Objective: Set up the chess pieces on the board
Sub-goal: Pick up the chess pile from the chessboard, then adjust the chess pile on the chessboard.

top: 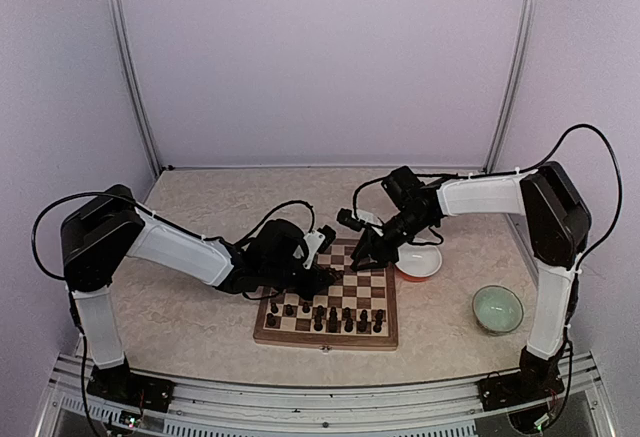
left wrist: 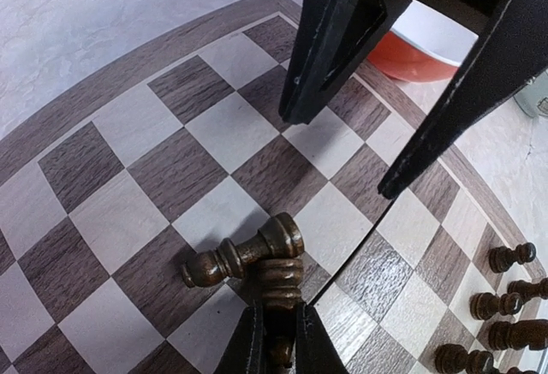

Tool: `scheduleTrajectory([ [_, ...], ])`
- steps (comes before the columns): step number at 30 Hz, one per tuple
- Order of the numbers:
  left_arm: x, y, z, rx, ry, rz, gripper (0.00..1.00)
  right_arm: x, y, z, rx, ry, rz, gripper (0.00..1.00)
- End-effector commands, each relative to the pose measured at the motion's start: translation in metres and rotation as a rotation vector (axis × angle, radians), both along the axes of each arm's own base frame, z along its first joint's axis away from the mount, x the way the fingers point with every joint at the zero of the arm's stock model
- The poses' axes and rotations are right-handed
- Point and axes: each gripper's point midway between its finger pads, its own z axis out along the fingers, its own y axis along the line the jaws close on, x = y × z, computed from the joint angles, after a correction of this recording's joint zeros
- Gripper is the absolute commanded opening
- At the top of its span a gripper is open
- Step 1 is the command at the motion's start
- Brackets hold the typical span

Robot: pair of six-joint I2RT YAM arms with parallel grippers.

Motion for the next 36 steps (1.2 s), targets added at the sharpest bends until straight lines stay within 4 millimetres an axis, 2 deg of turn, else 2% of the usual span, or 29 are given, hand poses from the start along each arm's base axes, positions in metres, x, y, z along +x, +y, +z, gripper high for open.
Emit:
scheduleTrajectory([
  [1, -0.011, 0.006, 0.003, -0.022, 0.027, -0.041, 0.06, 0.008, 0.011, 0.007, 0.059, 0.059, -0.044, 0.38],
  [5, -0.017, 0.002, 0.017, -0.072, 0.014, -0.086, 0.06, 0.006, 0.017, 0.003, 0.084, 0.135, -0.048, 0.39],
  [10, -0.019, -0.002, 0.021, -0.082, 0.014, -0.117, 0.06, 0.003, 0.022, -0.005, 0.093, 0.196, -0.046, 0.39],
  [23, -0.016, -0.002, 0.037, -0.106, -0.015, -0.116, 0.05, -0.006, 0.025, -0.041, -0.021, 0.182, -0.044, 0.41],
  [26, -0.015, 0.0, 0.04, -0.112, -0.02, -0.112, 0.05, -0.009, 0.027, -0.041, -0.014, 0.196, -0.03, 0.42],
  [32, -0.014, 0.005, 0.035, -0.107, -0.013, -0.099, 0.05, -0.012, 0.03, -0.032, 0.01, 0.194, -0.012, 0.44],
  [36, -0.013, 0.006, 0.037, -0.115, -0.012, -0.094, 0.05, -0.009, 0.026, -0.04, -0.025, 0.175, -0.026, 0.44],
])
